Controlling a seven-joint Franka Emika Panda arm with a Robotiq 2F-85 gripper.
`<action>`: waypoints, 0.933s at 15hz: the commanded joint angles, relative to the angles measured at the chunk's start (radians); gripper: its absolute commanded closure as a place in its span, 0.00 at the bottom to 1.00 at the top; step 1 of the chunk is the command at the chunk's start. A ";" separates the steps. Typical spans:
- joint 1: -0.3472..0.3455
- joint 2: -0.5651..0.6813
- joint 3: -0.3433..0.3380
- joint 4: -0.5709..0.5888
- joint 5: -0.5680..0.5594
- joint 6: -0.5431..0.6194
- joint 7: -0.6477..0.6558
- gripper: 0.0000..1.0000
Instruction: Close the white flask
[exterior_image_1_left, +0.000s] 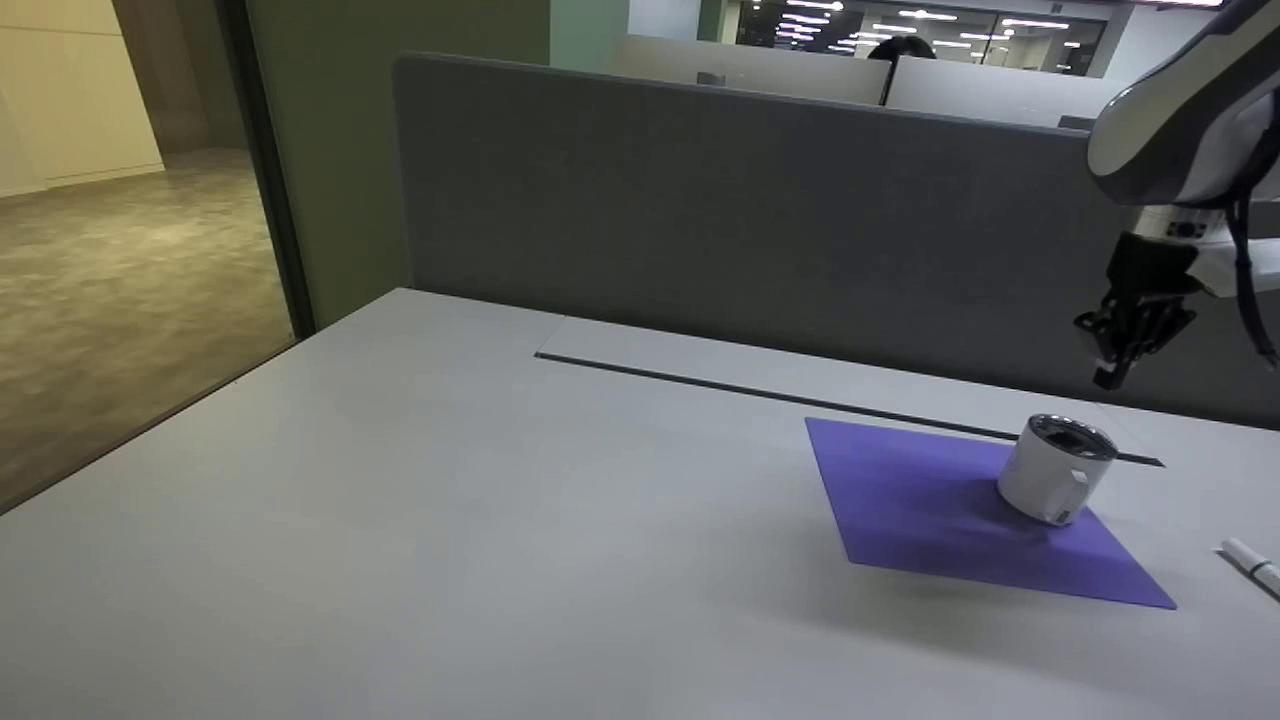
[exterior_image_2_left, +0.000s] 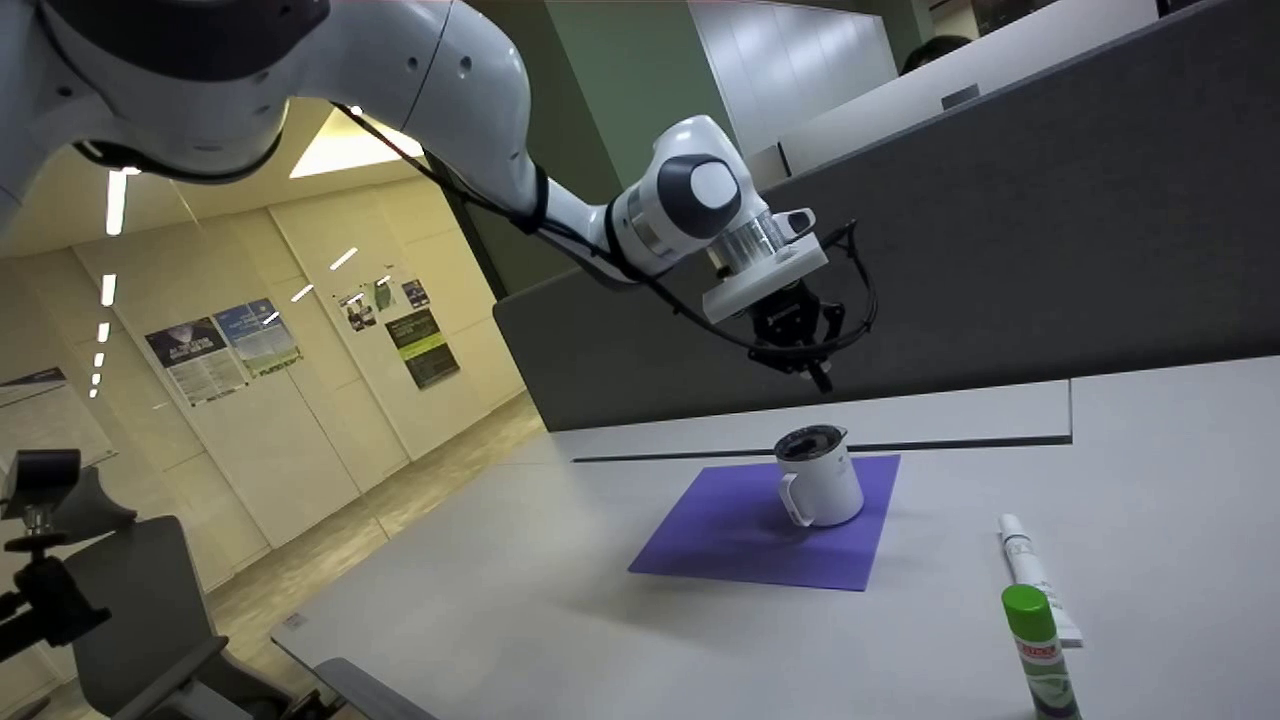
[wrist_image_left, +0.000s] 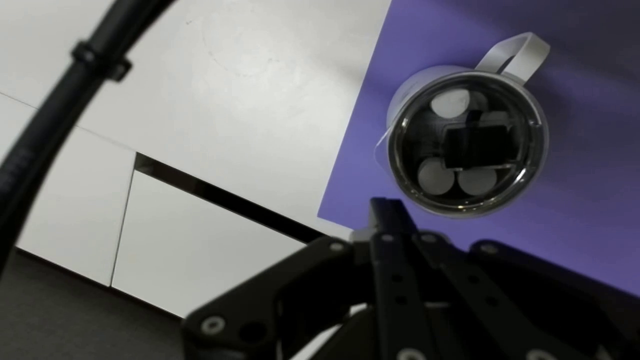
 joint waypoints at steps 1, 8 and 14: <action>0.000 0.005 0.008 -0.008 -0.020 0.014 0.007 1.00; 0.019 0.042 0.003 0.006 -0.034 -0.026 0.024 1.00; 0.032 0.052 -0.003 0.006 -0.058 -0.072 0.029 1.00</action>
